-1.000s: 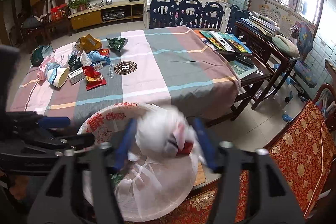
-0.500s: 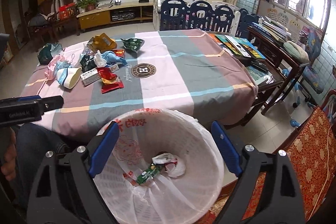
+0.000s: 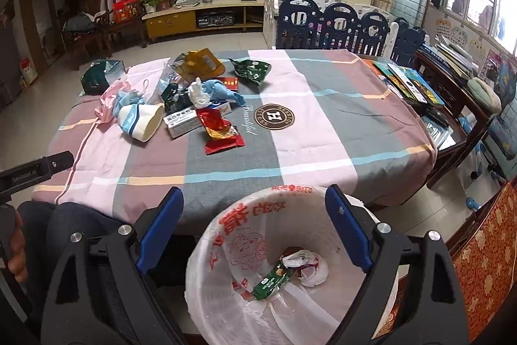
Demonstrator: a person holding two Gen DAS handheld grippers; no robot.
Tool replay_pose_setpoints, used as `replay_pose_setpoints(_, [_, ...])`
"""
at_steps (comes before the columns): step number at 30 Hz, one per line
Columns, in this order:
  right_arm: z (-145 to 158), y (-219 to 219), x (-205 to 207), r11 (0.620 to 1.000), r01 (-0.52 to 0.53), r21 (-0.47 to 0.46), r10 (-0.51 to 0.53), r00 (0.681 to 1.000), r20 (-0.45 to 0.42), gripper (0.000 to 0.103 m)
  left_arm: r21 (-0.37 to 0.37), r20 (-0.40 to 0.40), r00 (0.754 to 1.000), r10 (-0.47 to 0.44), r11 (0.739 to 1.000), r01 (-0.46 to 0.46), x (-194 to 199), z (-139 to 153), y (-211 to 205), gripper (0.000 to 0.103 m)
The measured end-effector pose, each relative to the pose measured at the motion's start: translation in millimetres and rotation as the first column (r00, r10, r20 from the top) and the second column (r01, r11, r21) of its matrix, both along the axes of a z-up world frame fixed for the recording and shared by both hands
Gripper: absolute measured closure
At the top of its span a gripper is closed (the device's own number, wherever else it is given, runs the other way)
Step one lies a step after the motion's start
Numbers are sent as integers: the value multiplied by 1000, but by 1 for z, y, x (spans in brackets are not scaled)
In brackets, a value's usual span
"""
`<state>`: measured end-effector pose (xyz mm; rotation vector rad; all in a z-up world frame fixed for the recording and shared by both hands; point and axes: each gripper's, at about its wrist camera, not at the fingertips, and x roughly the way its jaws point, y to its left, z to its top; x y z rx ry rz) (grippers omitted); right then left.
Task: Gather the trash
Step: 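Reach to the red candy wrapper and grasp it with the right tool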
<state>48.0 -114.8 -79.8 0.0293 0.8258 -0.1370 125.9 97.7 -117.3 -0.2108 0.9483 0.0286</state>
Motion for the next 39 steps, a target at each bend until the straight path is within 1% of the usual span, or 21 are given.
replay_pose_setpoints(2, [5,10,4,1000,-9,-20,9,1000,9,15,-17,-1,1000,7,1000,-7,-4,-3,9,9])
replay_pose_setpoints(5, [16,26,13,999,-26,-42,28,999,29,15,-21,2,1000,23,1000,-23,-11,-7,19,9])
replay_pose_setpoints(12, [45,59,46,991,-56,-121,69,992,103,16,-57,-3,998,57,997,-57,-17,-15,41,9])
replay_pose_setpoints(16, [50,69,64,991,-68,-114,82,990,116,15,-70,-3,997,76,995,-76,-17,-17,50,9])
replay_pose_setpoints(19, [46,74,73,992,-76,-100,87,991,106,15,-74,-7,996,85,994,-85,-17,-18,54,9])
replay_pose_setpoints(24, [26,79,76,990,-89,-105,96,993,62,15,-73,-16,996,90,993,-91,-16,-22,55,9])
replay_pose_setpoints(27, [16,74,78,993,-82,-86,86,995,41,15,-72,-21,996,88,993,-89,-16,-24,55,9])
replay_pose_setpoints(33, [7,64,82,996,-72,-49,74,996,41,15,-70,-23,996,91,993,-92,-15,-26,55,8])
replay_pose_setpoints(39, [-17,52,95,998,-69,6,69,998,8,15,-74,-29,995,99,992,-101,-14,-30,58,8])
